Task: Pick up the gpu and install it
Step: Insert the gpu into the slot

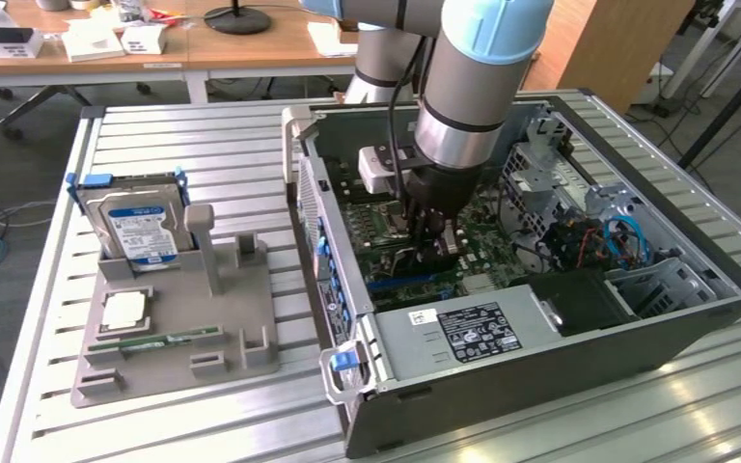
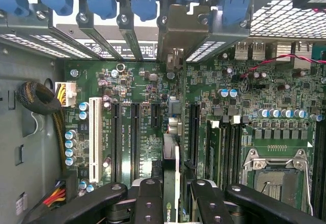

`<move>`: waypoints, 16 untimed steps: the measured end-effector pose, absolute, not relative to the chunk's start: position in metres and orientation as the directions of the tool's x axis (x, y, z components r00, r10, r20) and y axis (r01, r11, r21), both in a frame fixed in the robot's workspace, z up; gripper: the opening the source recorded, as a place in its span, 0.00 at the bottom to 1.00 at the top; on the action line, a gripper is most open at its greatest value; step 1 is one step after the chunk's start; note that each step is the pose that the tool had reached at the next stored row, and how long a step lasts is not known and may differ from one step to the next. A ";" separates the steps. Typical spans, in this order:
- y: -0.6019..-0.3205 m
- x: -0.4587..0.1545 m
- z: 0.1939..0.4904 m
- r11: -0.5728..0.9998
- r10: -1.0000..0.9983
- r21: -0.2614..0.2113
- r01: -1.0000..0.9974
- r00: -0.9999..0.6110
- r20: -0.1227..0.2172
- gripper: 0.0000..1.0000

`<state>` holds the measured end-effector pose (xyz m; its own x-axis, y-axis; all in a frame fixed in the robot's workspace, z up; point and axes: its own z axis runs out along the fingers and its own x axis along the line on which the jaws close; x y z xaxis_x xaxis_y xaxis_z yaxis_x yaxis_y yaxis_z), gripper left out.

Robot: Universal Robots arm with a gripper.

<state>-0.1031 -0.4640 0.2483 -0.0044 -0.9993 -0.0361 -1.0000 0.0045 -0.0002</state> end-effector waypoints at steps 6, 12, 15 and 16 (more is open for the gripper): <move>-0.464 -0.103 0.248 0.004 -0.999 0.000 -1.000 -0.004 -0.036 0.26; -0.464 -0.103 0.248 0.004 -0.999 0.000 -1.000 -0.004 -0.036 0.26; -0.464 -0.103 0.248 0.004 -0.999 0.000 -1.000 -0.004 -0.036 0.26; -0.464 -0.103 0.248 0.004 -0.999 0.000 -1.000 -0.004 -0.036 0.27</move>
